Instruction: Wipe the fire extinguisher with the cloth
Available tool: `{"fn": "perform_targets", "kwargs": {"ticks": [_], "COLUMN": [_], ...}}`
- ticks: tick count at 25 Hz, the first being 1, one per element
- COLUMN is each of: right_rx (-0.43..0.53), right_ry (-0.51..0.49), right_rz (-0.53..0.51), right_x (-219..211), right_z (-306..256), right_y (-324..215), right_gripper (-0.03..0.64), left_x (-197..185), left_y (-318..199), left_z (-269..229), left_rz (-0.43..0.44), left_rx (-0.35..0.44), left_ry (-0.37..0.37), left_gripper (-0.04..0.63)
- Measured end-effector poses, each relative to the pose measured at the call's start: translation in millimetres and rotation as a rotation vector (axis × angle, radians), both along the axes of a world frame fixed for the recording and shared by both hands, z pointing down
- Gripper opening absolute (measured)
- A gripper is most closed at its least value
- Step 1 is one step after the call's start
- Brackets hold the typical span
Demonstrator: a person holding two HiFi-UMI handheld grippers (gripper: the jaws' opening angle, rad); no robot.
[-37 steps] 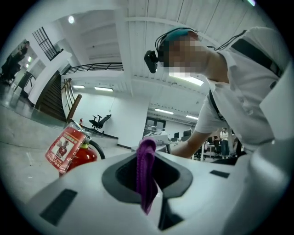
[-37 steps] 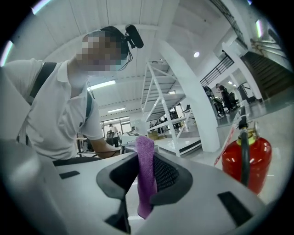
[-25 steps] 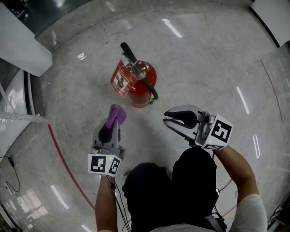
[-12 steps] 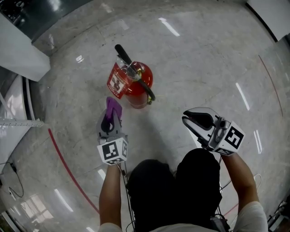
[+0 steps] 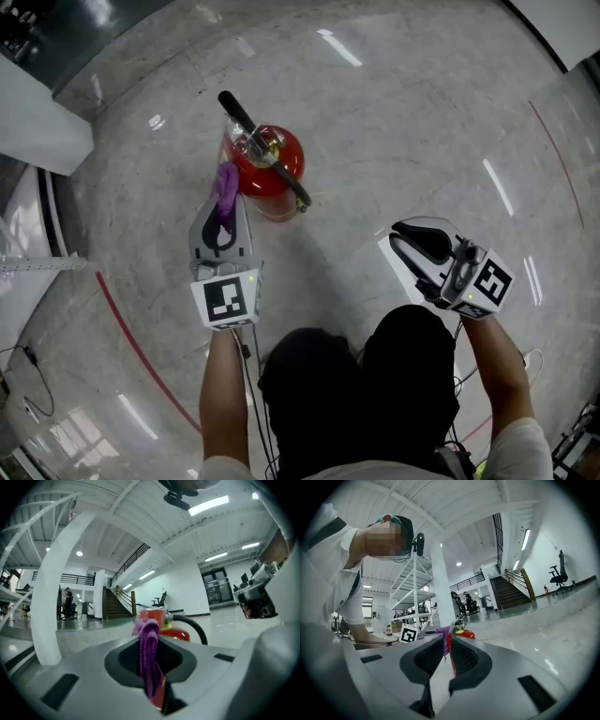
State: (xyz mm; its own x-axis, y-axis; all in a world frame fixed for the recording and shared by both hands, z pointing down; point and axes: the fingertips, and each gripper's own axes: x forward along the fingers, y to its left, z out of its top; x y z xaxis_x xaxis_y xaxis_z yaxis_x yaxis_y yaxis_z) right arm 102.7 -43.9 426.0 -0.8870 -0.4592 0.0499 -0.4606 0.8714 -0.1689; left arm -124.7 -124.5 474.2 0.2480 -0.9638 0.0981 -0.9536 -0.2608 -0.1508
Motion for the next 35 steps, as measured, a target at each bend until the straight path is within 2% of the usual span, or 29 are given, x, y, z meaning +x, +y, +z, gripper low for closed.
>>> {"fn": "perform_targets", "kwargs": {"ticks": [3,6,11,16,23,30,35], "right_rx": [-0.005,-0.003,-0.002,0.004,-0.002,-0.005,-0.024], "right_ry": [-0.005,0.008,-0.028,-0.008,-0.051,-0.018,-0.066], "right_rz": [0.003,0.008,0.015,0.031,0.056,0.035,0.078], "right_x": [2,5,3,8,7,8,-4], "right_z": [0,4,-4,-4,-7,15,27], "right_y": [1,2,1,3,2,12,2], "right_gripper": [0.055,0.055,0.055,0.055,0.055,0.055,0.055], "left_x": [5,0,2,0,0,8,13], "left_y": [2,1,3,-1,-2,5,8], "left_z": [17,31,71,106,132,170,196], "left_rz": [0.005,0.005,0.021,0.028,0.042,0.067,0.073], "left_rx": [-0.016,-0.031,-0.088,-0.130,-0.131,-0.180,-0.226], "left_ry": [0.024,0.077,0.145,0.218,0.248,0.246,0.248], "left_gripper": [0.052,0.051,0.051,0.051,0.051,0.051,0.051]}}
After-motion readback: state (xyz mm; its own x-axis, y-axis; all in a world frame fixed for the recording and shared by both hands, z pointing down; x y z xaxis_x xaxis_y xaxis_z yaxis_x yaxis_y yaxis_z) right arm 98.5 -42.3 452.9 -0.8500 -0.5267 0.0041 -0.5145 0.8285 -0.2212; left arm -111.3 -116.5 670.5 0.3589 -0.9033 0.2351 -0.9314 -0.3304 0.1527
